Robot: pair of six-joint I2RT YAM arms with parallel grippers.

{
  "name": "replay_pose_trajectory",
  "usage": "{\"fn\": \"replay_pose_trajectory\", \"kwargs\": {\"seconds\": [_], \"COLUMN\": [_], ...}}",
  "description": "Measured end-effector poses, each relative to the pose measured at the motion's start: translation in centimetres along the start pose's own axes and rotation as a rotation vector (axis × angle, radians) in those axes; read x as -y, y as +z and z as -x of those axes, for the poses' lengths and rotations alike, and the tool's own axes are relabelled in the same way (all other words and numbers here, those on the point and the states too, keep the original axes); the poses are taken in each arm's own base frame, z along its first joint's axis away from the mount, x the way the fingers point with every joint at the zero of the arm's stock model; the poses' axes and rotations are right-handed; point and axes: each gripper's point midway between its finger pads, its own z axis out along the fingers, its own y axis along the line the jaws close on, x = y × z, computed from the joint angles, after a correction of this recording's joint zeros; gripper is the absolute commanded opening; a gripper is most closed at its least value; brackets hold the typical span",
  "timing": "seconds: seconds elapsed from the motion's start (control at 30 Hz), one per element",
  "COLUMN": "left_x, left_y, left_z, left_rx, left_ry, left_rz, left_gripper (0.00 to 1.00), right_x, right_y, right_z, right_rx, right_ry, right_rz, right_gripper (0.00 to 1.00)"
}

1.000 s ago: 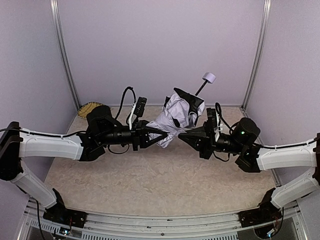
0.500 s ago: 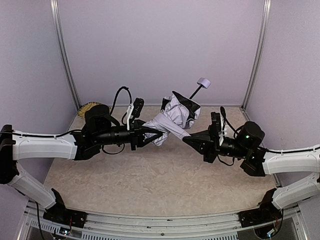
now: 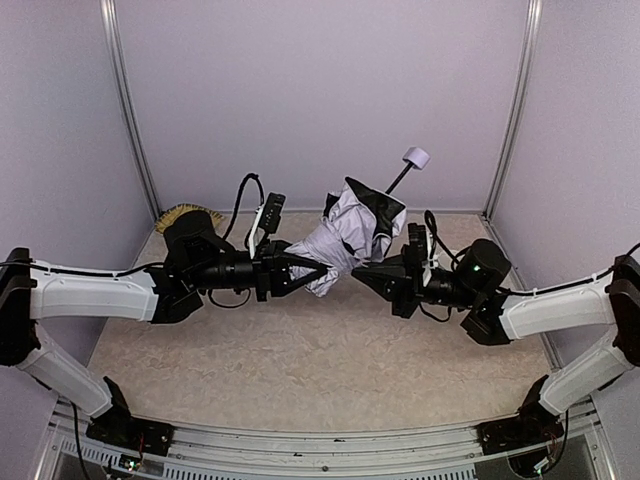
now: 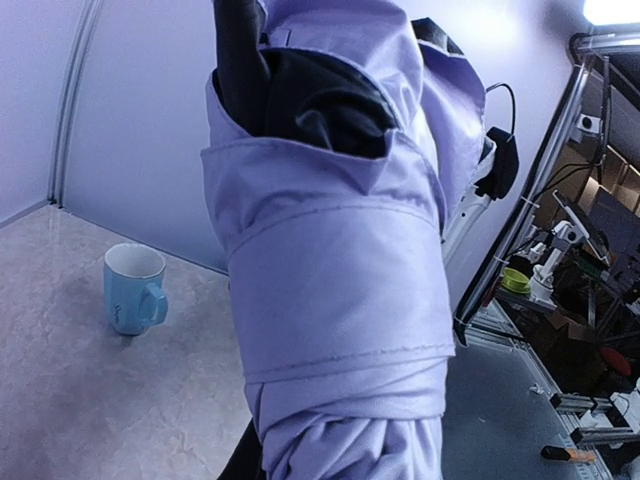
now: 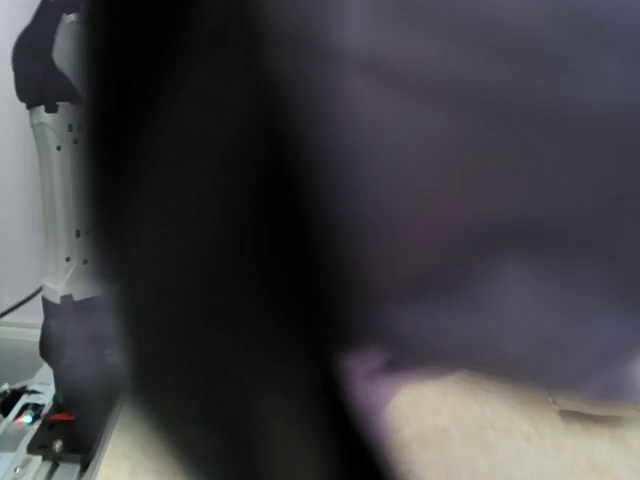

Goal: Put away the umbrella

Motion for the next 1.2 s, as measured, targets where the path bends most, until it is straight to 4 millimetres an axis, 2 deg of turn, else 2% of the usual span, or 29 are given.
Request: {"fn": "replay_pose_trajectory", "kwargs": {"seconds": [0.13,0.27,0.4,0.5,0.67,0.8,0.9,1.03,1.1,1.2], "left_x": [1.7,2.1,2.2,3.0,4.6,4.7,3.7,0.3,-1.9,-4.8], "left_y": [0.7,1.3,1.7,1.9,2.4,2.0,1.3,-0.3,-1.9,-4.4], "left_z": [0.2,0.3,0.3,0.2,-1.3,-2.2,-2.8,-1.9,-1.0,-0.4], "left_rx": [0.027,0.061,0.087,0.092,0.054,0.048,0.039,0.039,0.065,0.103], "left_ry": [0.013,0.014,0.003,0.003,-0.02,-0.043,-0.077,-0.131,-0.156,-0.209], "left_rz": [-0.067,-0.11,-0.136,-0.169,-0.231,-0.24,-0.2,-0.027,0.1,0.283], "left_gripper": [0.0,0.0,0.0,0.0,0.0,0.0,0.0,0.0,0.0,0.0], "right_x": [0.2,0.1,0.1,0.4,0.6,1.3,3.0,6.9,8.1,8.3], "right_y": [1.3,1.6,1.4,1.4,1.1,0.5,-1.5,-6.1,-8.1,-10.0], "right_z": [1.5,2.4,2.9,3.0,4.4,4.9,4.1,2.2,1.9,2.6], "right_rx": [0.058,0.107,0.13,0.14,0.194,0.194,0.132,-0.044,-0.139,-0.243], "right_ry": [-0.054,-0.09,-0.1,-0.084,-0.06,-0.049,-0.024,0.022,0.015,-0.052], "right_rz": [0.048,0.073,0.08,0.071,0.053,0.007,-0.101,-0.365,-0.497,-0.583], "right_gripper": [0.0,0.02,0.13,0.19,0.35,0.53,0.71,0.99,1.0,1.0]}}
